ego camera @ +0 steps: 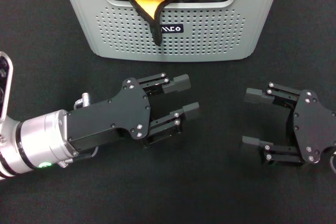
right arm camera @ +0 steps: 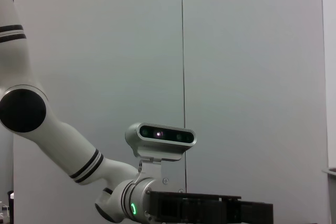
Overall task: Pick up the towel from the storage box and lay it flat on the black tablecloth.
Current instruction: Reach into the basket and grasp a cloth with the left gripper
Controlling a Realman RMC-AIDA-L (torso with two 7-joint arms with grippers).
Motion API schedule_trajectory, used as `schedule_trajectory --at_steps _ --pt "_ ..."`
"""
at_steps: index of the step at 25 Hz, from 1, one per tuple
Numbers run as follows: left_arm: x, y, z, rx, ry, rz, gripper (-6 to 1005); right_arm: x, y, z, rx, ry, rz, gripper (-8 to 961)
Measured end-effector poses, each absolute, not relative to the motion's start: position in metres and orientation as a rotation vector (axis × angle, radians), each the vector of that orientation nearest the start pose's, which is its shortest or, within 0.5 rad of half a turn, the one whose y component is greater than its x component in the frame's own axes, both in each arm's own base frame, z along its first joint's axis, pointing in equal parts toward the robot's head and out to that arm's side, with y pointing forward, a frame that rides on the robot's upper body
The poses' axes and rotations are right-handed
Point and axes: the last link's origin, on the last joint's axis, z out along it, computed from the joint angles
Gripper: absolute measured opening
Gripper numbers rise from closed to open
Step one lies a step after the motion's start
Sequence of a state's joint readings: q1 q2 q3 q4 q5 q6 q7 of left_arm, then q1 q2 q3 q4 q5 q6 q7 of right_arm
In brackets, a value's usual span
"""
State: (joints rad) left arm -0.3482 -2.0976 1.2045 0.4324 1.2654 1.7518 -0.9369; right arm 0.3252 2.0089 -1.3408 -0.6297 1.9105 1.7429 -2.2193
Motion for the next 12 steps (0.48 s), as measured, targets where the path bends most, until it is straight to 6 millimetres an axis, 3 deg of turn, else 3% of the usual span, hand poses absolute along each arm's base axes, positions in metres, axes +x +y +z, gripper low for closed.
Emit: schedule_trajectory --at_steps 8,12 --pt "-0.235 0.252 -0.038 -2.600 -0.301 -1.372 533 0.230 0.261 -0.007 -2.712 -0.018 1.240 760" --pt "-0.245 0.255 -0.042 -2.539 -0.355 -1.320 533 0.231 0.261 -0.008 -2.706 -0.015 1.240 757"
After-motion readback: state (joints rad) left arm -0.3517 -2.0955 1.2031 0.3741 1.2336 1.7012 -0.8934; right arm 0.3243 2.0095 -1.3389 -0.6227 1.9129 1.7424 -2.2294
